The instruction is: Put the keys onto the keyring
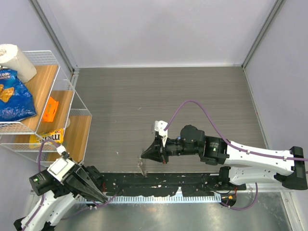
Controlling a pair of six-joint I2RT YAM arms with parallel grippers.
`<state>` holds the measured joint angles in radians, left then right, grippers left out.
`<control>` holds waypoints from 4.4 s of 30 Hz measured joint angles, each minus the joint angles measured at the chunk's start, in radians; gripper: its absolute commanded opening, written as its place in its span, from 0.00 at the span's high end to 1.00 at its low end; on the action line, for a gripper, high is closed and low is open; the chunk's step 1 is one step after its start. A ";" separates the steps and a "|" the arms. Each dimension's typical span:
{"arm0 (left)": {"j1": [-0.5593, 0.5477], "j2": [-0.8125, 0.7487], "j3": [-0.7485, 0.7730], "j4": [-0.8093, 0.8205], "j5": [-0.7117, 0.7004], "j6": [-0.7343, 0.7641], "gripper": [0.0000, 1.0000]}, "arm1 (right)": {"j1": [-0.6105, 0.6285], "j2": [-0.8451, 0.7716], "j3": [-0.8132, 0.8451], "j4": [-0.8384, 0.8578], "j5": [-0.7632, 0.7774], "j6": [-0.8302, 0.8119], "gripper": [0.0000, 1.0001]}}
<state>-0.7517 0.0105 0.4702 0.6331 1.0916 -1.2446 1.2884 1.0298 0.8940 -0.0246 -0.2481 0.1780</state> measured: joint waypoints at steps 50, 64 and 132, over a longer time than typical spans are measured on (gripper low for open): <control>-0.001 0.381 0.200 -0.336 -0.499 0.365 0.60 | 0.021 -0.063 0.330 -0.181 -0.117 -0.108 0.95; -0.001 0.423 0.222 -0.331 -0.501 0.334 0.60 | 0.021 -0.007 0.354 -0.126 -0.022 -0.121 0.95; -0.001 0.414 0.219 -0.269 -0.535 0.310 0.73 | 0.021 0.034 0.366 0.040 0.044 0.003 0.95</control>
<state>-0.7525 0.4244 0.6888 0.3641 0.5568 -0.9348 1.3098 1.0634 1.2598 0.0151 -0.2043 0.1806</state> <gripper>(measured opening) 0.274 0.060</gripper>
